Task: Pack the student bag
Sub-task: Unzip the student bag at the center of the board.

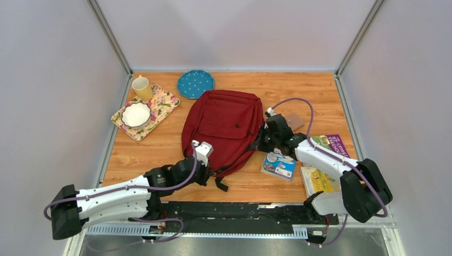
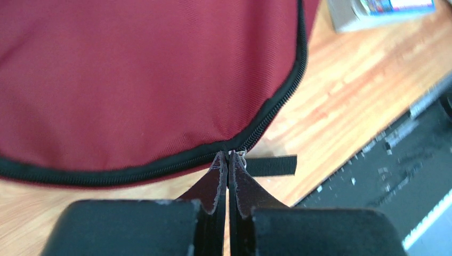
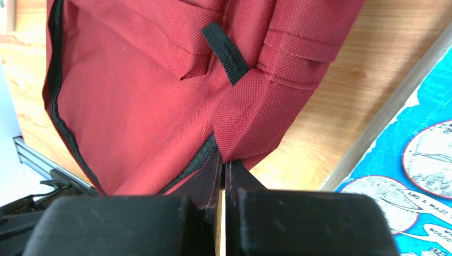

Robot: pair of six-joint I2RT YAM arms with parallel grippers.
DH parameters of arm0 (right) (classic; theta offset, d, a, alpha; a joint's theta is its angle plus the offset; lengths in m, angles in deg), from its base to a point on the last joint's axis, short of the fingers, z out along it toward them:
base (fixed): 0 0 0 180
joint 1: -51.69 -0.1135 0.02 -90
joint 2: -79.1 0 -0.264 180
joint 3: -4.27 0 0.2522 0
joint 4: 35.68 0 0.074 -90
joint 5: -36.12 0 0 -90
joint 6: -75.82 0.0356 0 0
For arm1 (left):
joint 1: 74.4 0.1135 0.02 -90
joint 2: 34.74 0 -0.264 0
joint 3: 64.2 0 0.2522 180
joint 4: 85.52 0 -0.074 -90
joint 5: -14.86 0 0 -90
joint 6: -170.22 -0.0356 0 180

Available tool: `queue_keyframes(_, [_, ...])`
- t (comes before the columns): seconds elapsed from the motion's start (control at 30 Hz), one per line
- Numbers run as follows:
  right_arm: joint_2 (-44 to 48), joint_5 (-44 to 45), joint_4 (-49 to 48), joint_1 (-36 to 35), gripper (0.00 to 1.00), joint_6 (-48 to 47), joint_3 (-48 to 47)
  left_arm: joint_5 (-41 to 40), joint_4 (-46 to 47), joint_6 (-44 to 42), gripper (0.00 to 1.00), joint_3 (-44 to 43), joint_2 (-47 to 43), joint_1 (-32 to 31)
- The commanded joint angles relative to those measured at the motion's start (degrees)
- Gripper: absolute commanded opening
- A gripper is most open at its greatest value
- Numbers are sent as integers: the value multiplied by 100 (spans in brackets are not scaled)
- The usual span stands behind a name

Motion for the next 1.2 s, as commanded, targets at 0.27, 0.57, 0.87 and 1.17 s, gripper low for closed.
queue_keyframes(0.27, [-975, 590, 469, 140, 3, -828, -1251, -243, 587, 70, 0, -501, 1393, -1227])
queue_keyframes(0.57, [279, 1161, 1041, 228, 87, -512, -664, -1272, 692, 431, 0, -256, 1087, -1236])
queue_keyframes(0.87, [1661, -878, -521, -62, 89, 1543, 1085, -1255, 904, 141, 0, -316, 884, -1227])
queue_keyframes(1.17, [1645, -500, -1866, -853, 90, 3109, 1974, -1053, 1071, 18, 0, -440, 1112, -1227])
